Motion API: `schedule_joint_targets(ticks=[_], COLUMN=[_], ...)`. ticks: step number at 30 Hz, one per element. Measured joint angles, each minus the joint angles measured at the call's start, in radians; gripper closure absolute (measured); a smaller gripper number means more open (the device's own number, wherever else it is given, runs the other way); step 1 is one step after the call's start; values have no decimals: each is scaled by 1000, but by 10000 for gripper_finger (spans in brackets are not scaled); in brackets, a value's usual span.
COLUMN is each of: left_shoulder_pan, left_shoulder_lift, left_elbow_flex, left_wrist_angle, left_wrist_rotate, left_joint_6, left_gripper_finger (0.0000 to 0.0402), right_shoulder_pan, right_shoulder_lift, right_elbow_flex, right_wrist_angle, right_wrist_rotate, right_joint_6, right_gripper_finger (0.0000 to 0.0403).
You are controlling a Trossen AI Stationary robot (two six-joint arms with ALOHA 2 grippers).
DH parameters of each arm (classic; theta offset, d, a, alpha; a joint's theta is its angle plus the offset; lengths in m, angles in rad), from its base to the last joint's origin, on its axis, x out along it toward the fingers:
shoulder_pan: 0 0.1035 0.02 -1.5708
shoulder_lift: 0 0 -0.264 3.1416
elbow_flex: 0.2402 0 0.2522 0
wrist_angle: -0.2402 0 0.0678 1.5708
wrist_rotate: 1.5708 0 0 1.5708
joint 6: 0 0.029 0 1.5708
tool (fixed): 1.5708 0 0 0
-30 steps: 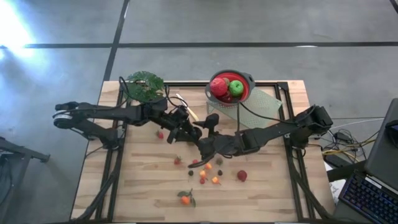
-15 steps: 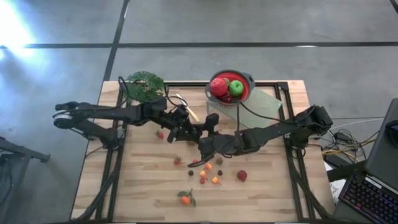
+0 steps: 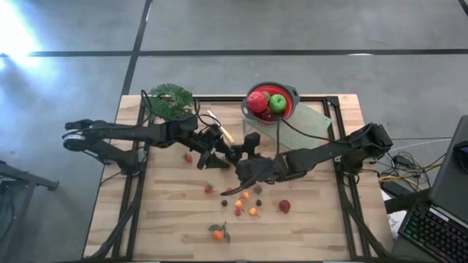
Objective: Pick & Place Fruit
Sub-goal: Put the plum into the red gray colander on the shelf
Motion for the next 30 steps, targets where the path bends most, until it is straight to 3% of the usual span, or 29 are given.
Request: schedule_joint_targets(ticks=[8,14,23,26,30], left_shoulder_pan=[2,2,2,2,2], left_shoulder_lift=[-2,-2,-2,-2,-2], left_elbow_flex=[0,0,0,0,0], left_wrist_angle=[-1,0,3,3,3], left_wrist_rotate=[6,4,2,2,2], left_joint_6=[14,21,52,52,52], left_gripper_finger=[30,30,30,30,30], right_shoulder_pan=[-8,-47,-221,-317,-474], right_shoulder_lift=[-120,-245,-408,-434,-439], right_elbow_flex=[-1,-1,-1,-1,-1], right_wrist_angle=[-268,-480,-509,-508,-507], right_wrist_rotate=[10,9,-2,-58,-239], right_joint_6=[139,256,244,217,194], right_gripper_finger=[148,162,148,147,160])
